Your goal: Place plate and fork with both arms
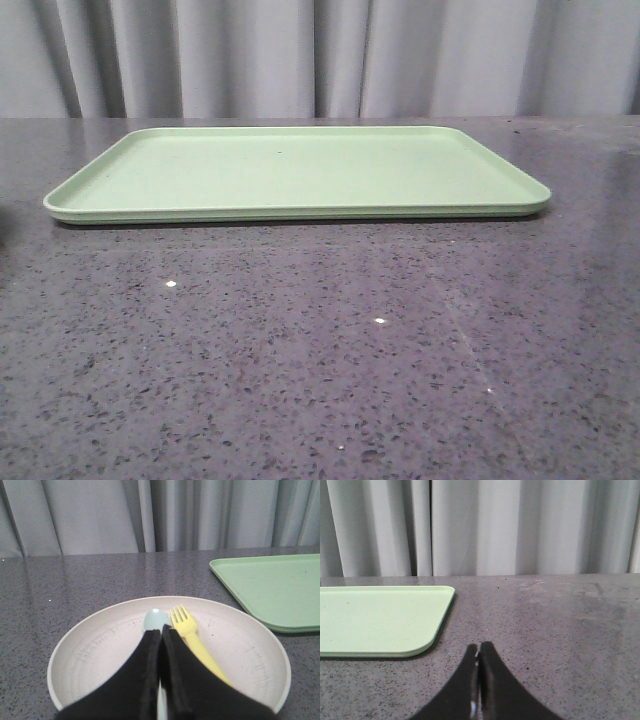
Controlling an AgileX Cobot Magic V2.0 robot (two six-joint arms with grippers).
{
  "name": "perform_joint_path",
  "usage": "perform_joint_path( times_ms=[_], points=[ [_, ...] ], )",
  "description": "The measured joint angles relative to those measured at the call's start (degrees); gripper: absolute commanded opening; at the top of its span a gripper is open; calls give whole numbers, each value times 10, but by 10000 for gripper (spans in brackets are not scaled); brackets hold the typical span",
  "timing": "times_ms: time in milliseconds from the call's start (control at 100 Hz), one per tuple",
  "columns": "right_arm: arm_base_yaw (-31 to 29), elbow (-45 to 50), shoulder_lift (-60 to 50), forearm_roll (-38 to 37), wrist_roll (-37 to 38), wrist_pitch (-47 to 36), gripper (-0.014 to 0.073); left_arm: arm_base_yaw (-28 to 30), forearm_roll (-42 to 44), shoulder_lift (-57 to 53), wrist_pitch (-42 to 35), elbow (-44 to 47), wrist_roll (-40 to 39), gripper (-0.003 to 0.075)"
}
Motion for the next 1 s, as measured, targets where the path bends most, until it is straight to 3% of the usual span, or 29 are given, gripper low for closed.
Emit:
perform_joint_path(
  times_ms=[1000],
  points=[
    [0, 0, 0, 0, 0, 0, -102, 0, 0, 0, -16, 0, 0, -21]
  ],
)
